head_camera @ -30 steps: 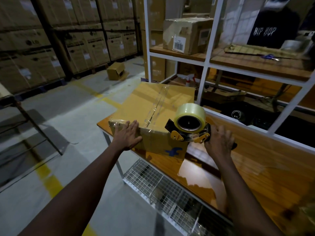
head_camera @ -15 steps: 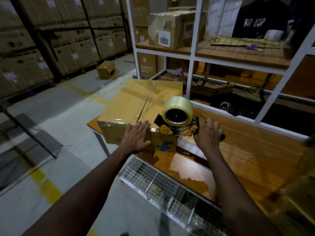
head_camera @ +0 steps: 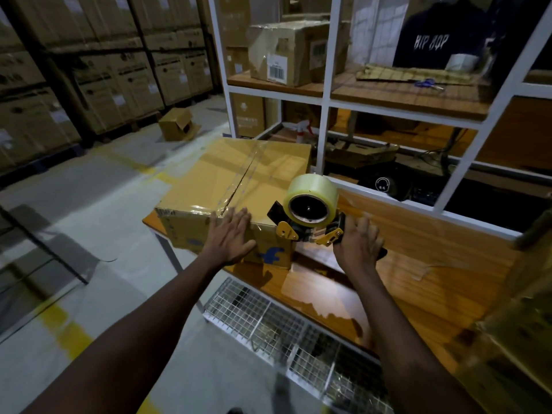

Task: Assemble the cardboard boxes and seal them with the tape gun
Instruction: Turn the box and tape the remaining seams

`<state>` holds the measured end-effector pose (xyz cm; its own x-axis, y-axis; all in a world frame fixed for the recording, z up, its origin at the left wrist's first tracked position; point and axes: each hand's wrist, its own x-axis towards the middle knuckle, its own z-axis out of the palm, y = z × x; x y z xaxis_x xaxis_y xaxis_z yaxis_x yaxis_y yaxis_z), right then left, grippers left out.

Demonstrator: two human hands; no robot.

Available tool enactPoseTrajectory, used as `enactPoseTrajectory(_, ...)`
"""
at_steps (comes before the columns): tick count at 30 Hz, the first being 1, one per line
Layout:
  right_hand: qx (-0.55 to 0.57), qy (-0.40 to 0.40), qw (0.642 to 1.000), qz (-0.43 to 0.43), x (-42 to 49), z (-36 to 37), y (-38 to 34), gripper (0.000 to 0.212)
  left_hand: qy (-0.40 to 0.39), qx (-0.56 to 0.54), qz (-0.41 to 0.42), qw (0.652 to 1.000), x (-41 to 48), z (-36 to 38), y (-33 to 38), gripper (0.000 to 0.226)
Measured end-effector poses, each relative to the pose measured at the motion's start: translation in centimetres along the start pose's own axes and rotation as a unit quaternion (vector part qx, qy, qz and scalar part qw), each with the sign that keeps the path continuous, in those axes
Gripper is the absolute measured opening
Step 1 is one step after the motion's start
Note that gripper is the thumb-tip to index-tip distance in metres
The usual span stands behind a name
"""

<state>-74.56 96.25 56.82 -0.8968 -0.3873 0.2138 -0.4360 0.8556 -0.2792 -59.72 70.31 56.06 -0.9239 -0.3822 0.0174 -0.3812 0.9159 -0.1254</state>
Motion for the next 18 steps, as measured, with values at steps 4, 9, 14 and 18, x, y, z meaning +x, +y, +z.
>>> enactPoseTrajectory(4,0.026,-0.016,1.000,0.000,-0.2,0.3,0.5,0.047,0.007,0.005,0.046,0.999,0.1,0.8,1.8,0.097)
enactPoseTrajectory(9,0.037,-0.020,0.998,0.036,-0.3,0.3,3.2,0.054,0.013,0.023,0.040,0.999,-0.2,1.1,1.7,0.096)
enactPoseTrajectory(14,0.021,-0.032,0.998,0.046,-0.8,1.3,4.6,0.055,0.015,-0.017,0.007,1.000,0.3,0.5,3.3,0.100)
enactPoseTrajectory(18,0.020,-0.040,0.998,0.031,-1.2,2.1,3.4,0.057,0.012,-0.042,0.046,0.998,0.9,0.0,4.9,0.097)
